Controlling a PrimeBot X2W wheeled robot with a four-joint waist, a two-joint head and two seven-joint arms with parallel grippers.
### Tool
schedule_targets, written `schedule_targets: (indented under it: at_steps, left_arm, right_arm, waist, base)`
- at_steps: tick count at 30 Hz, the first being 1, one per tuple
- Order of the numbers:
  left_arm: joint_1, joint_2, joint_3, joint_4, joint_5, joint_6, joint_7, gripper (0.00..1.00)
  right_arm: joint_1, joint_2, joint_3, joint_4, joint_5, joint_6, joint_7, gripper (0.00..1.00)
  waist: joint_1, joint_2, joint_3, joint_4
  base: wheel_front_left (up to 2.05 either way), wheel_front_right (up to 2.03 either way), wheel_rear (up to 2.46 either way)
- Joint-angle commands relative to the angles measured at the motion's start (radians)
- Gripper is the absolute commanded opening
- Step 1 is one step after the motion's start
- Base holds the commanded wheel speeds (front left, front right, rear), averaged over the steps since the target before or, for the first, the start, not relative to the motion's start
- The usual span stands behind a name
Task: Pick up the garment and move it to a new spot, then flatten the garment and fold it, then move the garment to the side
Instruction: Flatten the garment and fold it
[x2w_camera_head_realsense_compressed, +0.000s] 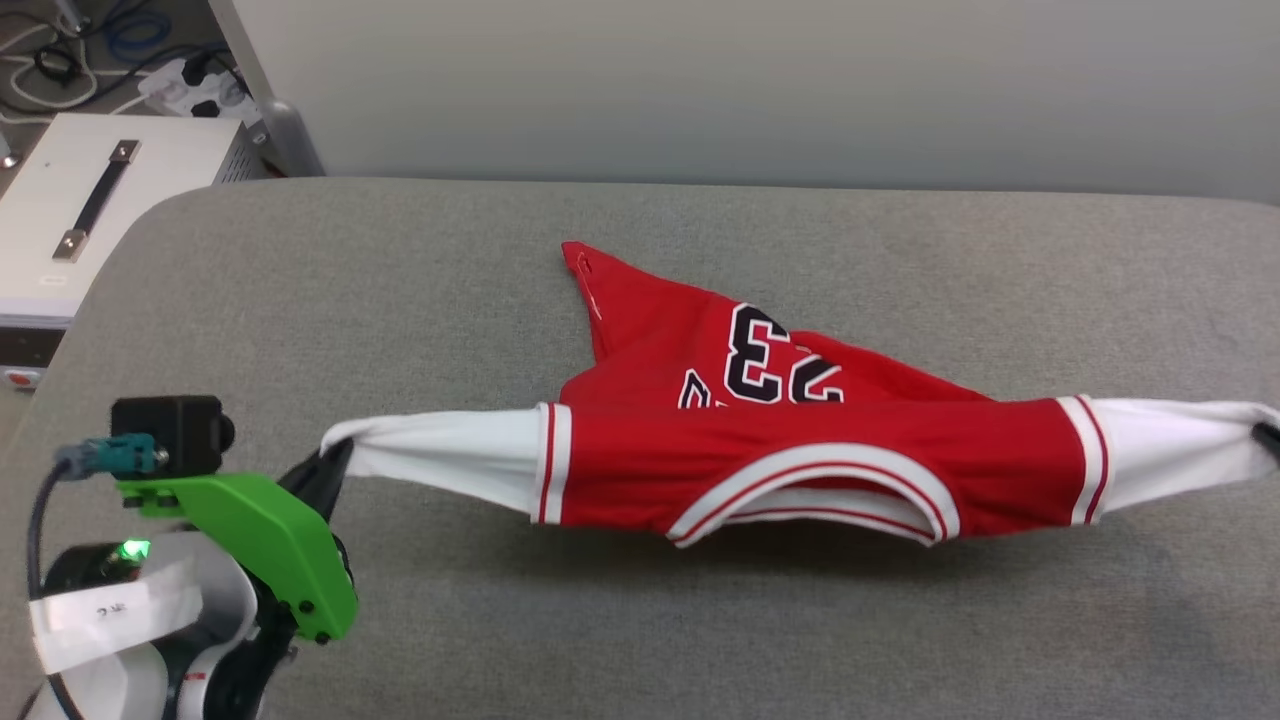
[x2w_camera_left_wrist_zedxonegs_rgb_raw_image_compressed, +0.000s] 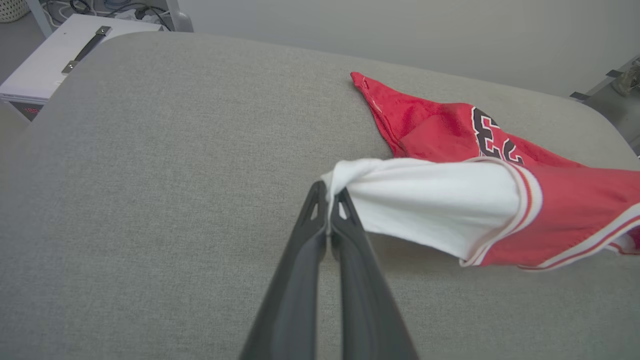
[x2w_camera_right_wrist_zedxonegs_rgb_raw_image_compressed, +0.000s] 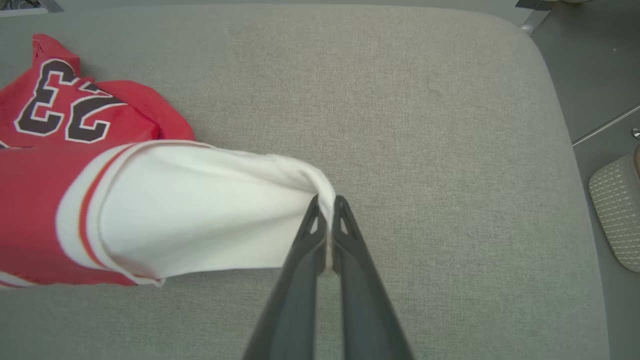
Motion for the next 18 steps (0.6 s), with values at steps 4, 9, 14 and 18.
schedule_targets:
  at_steps: [4,9,14,18]
  left_arm:
    - [-0.073,0.027,0.042,-0.033,-0.01,-0.009,-0.018,0.0]
    - [-0.163,0.05,0.07,-0.063,-0.023,-0.026,-0.02,0.0]
    - [-0.264,0.07,0.09,-0.072,-0.028,-0.037,-0.025,0.0]
    - [-0.35,0.061,0.107,-0.079,-0.055,-0.046,-0.046,0.0]
  right_arm:
    - [-0.077,-0.024,-0.035,-0.061,0.035,-0.001,0.018,0.0]
    - [-0.194,-0.031,-0.06,-0.105,0.051,-0.001,0.016,0.0]
    - [-0.31,-0.037,-0.058,-0.102,0.045,-0.001,-0.007,0.0]
    - [-0.387,-0.027,-0.062,-0.068,0.029,-0.001,-0.029,0.0]
  waist:
    - [0.0,-0.0001,-0.059,-0.039]
    - [0.0,-0.0001,-0.077,-0.055]
    - [0.0,-0.0001,-0.079,-0.066]
    - [0.0,-0.0001,-0.07,-0.071]
  base:
    - [0.0,0.0,0.0]
    - [0.0,0.0,0.0]
    - [0.0,0.0,0.0]
    - [0.0,0.0,0.0]
